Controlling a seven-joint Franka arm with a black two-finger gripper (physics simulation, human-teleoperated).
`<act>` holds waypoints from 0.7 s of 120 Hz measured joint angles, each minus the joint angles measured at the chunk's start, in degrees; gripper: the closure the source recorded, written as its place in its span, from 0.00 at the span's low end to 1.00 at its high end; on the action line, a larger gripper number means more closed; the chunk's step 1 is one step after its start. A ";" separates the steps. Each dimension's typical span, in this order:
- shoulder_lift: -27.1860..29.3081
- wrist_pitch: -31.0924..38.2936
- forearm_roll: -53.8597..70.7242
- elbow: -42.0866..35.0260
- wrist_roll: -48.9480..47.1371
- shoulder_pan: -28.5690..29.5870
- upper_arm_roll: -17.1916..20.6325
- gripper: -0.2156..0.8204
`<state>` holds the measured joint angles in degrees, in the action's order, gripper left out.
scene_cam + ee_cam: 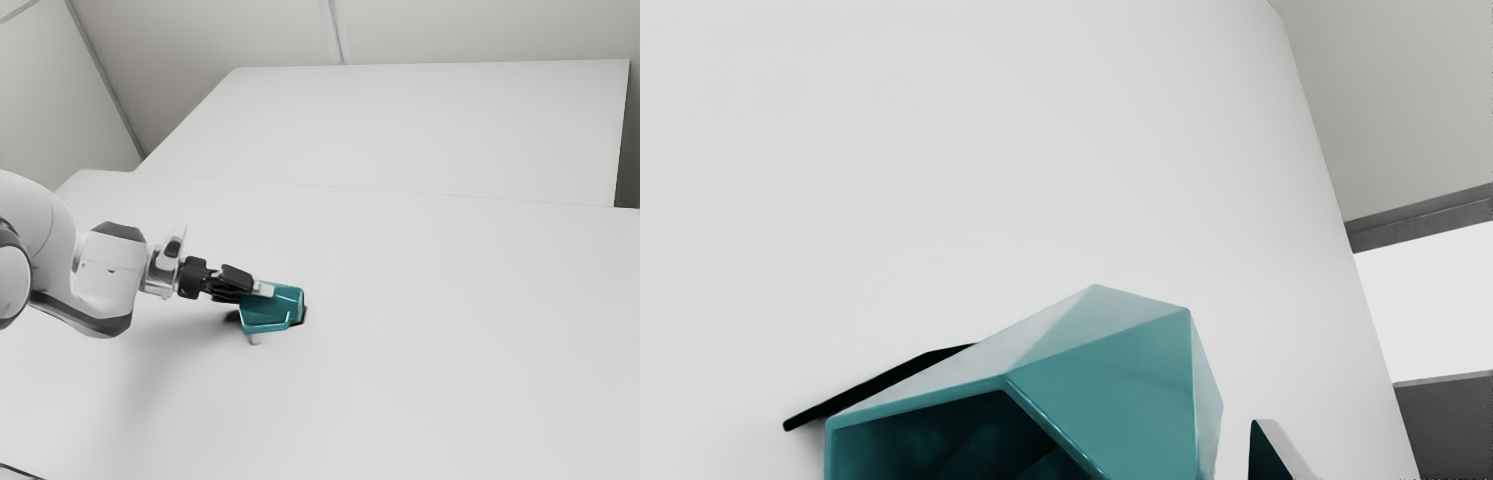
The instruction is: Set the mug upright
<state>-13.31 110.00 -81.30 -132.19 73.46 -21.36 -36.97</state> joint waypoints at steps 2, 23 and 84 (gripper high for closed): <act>0.01 -0.14 -0.12 -0.01 0.07 -0.02 0.08 0.73; 0.14 -2.11 -1.16 -0.16 1.13 -0.23 0.31 0.84; 9.08 -2.92 -1.22 -0.81 3.65 -5.55 -0.09 0.95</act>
<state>-4.23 107.07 -82.51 -133.00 77.11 -26.91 -37.06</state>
